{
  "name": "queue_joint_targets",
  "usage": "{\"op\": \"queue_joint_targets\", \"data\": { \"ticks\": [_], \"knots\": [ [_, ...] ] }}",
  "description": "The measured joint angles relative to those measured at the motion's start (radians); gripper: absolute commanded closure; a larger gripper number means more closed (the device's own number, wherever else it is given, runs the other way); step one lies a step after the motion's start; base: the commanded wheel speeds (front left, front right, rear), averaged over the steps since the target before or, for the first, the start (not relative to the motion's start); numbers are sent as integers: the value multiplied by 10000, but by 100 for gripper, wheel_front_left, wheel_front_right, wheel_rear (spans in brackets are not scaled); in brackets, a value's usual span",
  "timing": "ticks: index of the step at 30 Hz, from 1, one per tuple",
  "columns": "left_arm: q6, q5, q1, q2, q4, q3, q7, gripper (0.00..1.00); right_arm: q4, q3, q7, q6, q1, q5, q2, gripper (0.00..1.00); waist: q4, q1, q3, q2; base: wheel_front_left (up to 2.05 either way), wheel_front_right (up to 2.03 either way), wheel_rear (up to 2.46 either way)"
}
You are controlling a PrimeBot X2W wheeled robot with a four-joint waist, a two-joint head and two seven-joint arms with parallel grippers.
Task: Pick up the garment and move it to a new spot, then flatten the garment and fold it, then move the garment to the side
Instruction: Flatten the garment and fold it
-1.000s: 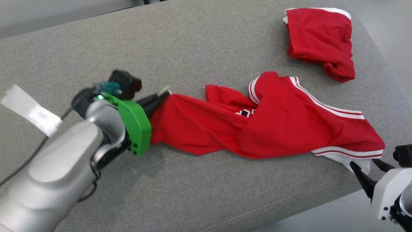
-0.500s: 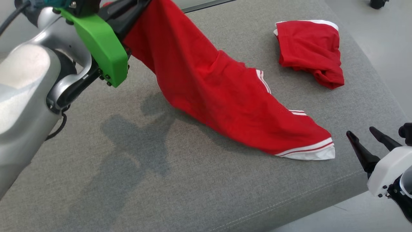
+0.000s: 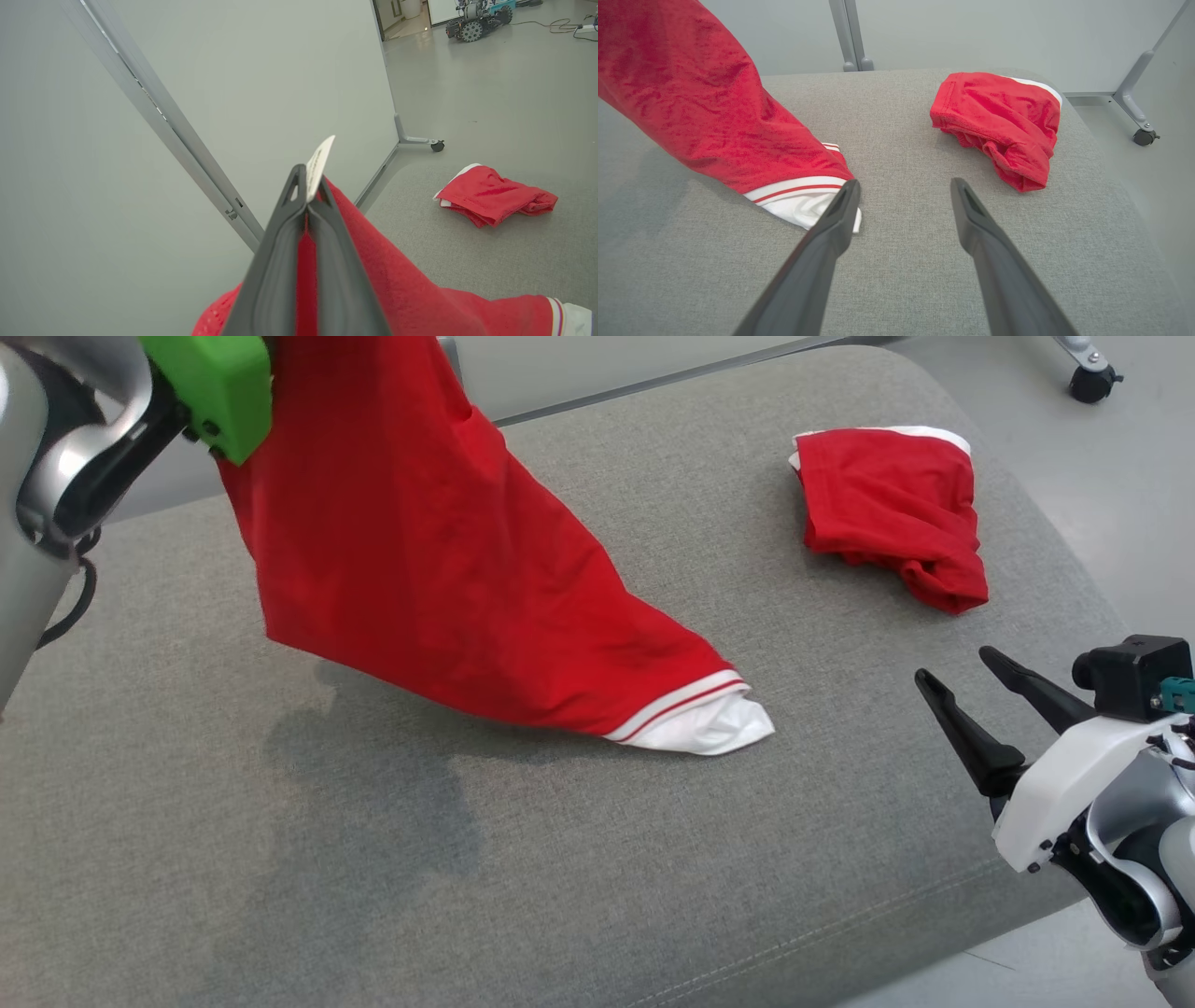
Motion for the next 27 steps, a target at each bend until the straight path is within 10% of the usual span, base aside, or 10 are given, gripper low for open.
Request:
{"op": "queue_joint_targets", "data": {
  "ticks": [14, 24, 27],
  "knots": [
    [61, -953, 2398, -520, -2138, -1678, 715, 100, 882, -564, -217, -445, 1150, 140, 109, 0, 267, 1, 225, 0, 0, 0, 0],
    [2508, -2752, 7412, -771, -3244, -2424, 884, 100, 963, -343, -232, -374, 1463, 219, -33, 0, 1330, 1, -37, 0, 0, 0, 0],
    [2654, -2901, 8632, -577, -3281, -2675, 792, 100, 882, -125, -69, -165, 1383, 111, -161, 0, 1726, 0, -91, 0, 0, 0, 0]
  ]
}}
